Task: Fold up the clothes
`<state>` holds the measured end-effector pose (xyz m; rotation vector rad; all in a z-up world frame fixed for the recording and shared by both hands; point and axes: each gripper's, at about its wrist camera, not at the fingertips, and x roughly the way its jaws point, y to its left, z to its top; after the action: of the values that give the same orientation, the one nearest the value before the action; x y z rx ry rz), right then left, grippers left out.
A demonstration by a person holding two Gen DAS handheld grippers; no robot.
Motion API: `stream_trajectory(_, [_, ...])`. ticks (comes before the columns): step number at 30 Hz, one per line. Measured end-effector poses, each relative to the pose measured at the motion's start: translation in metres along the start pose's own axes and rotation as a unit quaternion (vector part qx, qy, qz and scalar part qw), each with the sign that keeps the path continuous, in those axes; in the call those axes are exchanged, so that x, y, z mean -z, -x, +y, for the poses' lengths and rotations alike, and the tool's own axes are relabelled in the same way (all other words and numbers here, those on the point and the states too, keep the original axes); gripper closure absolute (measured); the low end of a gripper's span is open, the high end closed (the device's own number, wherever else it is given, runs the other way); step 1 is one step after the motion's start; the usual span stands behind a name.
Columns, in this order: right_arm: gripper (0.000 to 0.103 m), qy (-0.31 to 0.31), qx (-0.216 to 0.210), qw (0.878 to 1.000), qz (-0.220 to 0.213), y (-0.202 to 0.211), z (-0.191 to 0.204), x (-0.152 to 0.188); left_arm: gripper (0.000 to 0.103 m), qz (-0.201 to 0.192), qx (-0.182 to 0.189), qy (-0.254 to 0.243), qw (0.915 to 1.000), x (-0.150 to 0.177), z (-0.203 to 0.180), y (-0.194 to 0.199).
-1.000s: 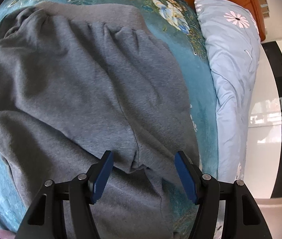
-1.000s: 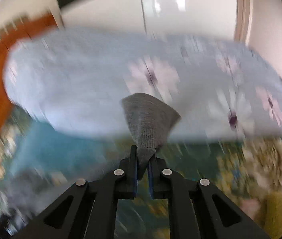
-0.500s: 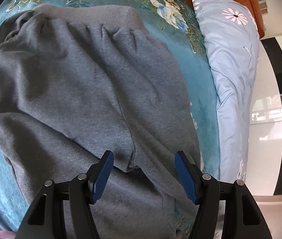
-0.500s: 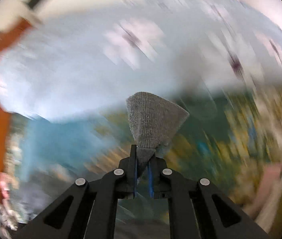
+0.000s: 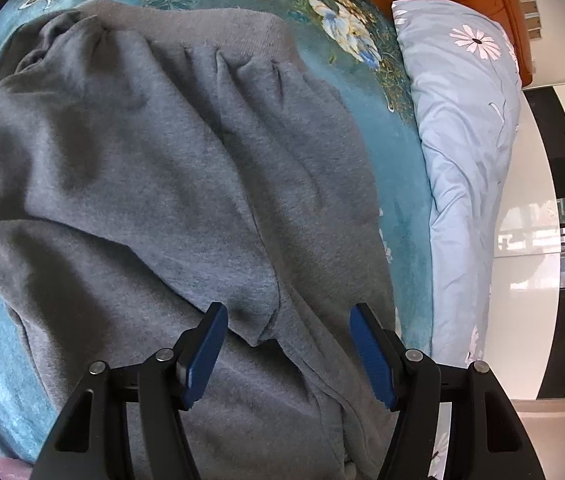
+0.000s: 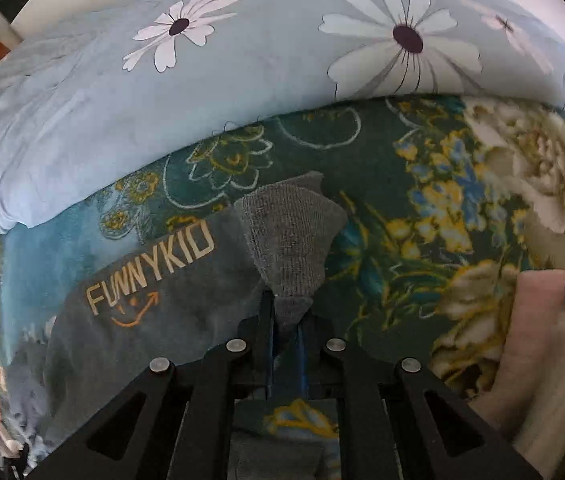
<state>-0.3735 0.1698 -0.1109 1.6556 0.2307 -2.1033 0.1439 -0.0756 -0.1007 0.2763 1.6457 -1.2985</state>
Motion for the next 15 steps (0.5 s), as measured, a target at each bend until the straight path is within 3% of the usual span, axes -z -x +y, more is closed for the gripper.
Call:
stream_trajectory(2, [0.081, 0.020, 0.003, 1.000, -0.024, 0.015, 0.012, -0.002, 0.035, 0.005, 0.000, 0.002, 1.0000, -0.001, 0.000, -0.002])
stream_trajectory(4, [0.054, 0.044, 0.002, 0.998, -0.054, 0.035, 0.025, -0.003, 0.035, 0.007, 0.001, 0.004, 1.0000, 0.000, 0.001, -0.002])
stream_trajectory(7, [0.049, 0.084, -0.018, 0.991, -0.107, 0.073, 0.043, 0.007, 0.035, 0.012, 0.014, 0.009, 0.9998, 0.000, 0.003, 0.003])
stream_trajectory(9, [0.049, 0.103, -0.064, 0.985, -0.122, 0.100, 0.049, 0.023, 0.035, 0.015, 0.023, 0.012, 0.9996, -0.001, 0.004, 0.006])
stream_trajectory(13, [0.048, 0.143, -0.177, 0.973, -0.039, 0.115, 0.053, 0.075, 0.034, 0.033, 0.073, 0.041, 0.9959, -0.005, 0.011, 0.014])
stream_trajectory(15, [0.048, 0.163, -0.211, 0.963, 0.031, 0.108, 0.049, 0.109, 0.033, 0.049, 0.092, 0.046, 0.9935, -0.010, 0.013, 0.017])
